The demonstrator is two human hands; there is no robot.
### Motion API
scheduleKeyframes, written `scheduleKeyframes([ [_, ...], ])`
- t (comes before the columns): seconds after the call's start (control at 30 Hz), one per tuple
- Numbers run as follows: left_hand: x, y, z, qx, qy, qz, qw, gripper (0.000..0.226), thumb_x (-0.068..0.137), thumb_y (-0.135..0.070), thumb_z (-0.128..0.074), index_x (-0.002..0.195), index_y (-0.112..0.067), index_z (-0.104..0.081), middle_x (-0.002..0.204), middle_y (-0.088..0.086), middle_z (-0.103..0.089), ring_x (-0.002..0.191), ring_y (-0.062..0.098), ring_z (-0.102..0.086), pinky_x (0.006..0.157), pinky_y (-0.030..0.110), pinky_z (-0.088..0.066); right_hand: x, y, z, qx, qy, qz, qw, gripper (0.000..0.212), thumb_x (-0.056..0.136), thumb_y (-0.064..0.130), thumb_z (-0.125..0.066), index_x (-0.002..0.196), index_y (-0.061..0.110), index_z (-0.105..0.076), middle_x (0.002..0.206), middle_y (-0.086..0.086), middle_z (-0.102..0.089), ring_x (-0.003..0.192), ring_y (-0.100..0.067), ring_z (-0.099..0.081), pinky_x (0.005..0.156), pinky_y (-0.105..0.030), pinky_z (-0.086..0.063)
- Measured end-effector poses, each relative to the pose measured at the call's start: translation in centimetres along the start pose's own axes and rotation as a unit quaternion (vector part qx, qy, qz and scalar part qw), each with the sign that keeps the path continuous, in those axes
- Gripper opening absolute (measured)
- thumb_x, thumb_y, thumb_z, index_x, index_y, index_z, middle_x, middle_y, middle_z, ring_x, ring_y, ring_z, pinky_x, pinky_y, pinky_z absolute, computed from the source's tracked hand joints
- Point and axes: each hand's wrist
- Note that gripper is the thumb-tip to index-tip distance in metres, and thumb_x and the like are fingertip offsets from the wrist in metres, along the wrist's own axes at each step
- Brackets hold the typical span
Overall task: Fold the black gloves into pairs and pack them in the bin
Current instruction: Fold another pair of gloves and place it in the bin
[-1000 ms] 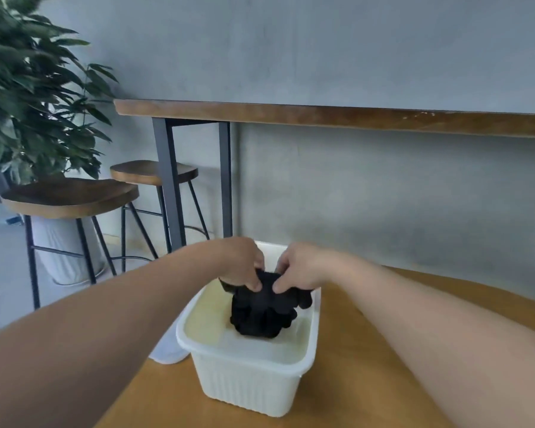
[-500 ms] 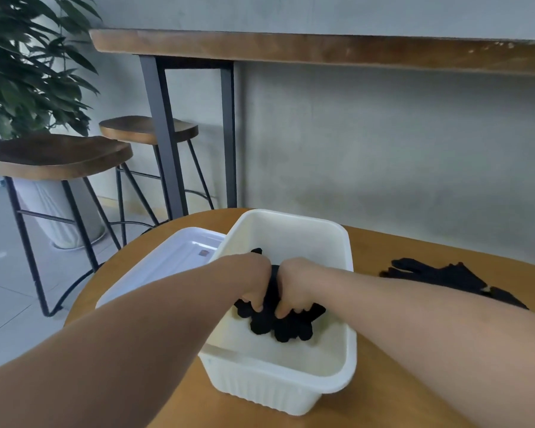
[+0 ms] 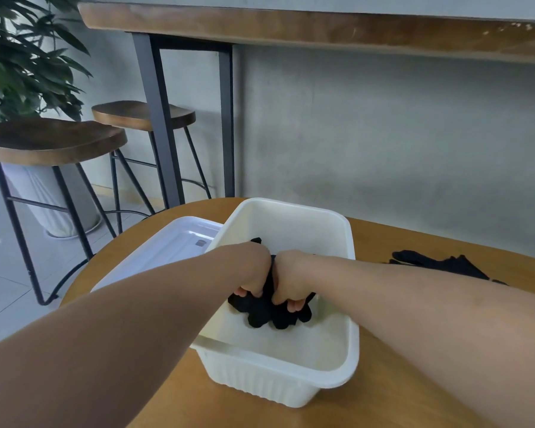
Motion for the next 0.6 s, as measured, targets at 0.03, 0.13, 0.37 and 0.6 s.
scheduleKeyframes([
  [0.03,-0.1,-0.1,-0.2,-0.006,0.014,0.007,1.000,0.023,0.091,-0.025,-0.061,0.073,-0.012,-0.057,0.060,0.001,-0.060,0.053,0.015,-0.057,0.085,0.032,-0.055,0.1,0.1,0.0,0.001,0.004,0.002,1.000,0.010,0.091,0.017,-0.058,0.084,0.011,-0.062,0.078,-0.004,-0.069,0.062,-0.015,-0.061,0.091,-0.034,-0.055],
  [0.13,0.1,-0.3,-0.6,-0.011,0.030,0.016,0.999,0.015,0.093,-0.023,-0.059,0.084,-0.011,-0.059,0.064,0.002,-0.061,0.055,0.015,-0.057,0.089,0.034,-0.054,0.3,0.3,-0.1,-0.032,0.009,0.007,0.999,0.021,0.091,0.018,-0.056,0.070,0.016,-0.058,0.074,0.000,-0.069,0.065,-0.013,-0.060,0.079,-0.027,-0.054],
  [0.37,1.0,-0.3,-1.0,0.056,0.010,-0.001,0.998,0.032,0.094,-0.023,-0.057,0.063,-0.015,-0.051,0.057,-0.001,-0.057,0.057,0.014,-0.055,0.092,0.036,-0.053,0.4,0.3,-0.4,-0.026,0.038,-0.014,0.999,0.020,0.093,0.024,-0.056,0.078,0.014,-0.065,0.080,0.000,-0.073,0.080,-0.012,-0.065,0.095,-0.030,-0.051],
  [0.6,0.7,-0.7,-0.8,0.081,0.026,-0.014,0.996,0.015,0.094,-0.024,-0.057,0.087,-0.012,-0.063,0.063,0.001,-0.056,0.075,0.021,-0.059,0.092,0.035,-0.051,0.6,0.2,-0.4,-0.008,0.041,-0.030,0.999,0.020,0.091,0.023,-0.060,0.073,0.016,-0.064,0.066,0.006,-0.068,0.073,-0.012,-0.063,0.092,-0.028,-0.052],
])
Point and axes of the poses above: each hand's wrist, its own x-axis towards the middle knuckle, its own z-axis out of the back of the hand, y = z × x
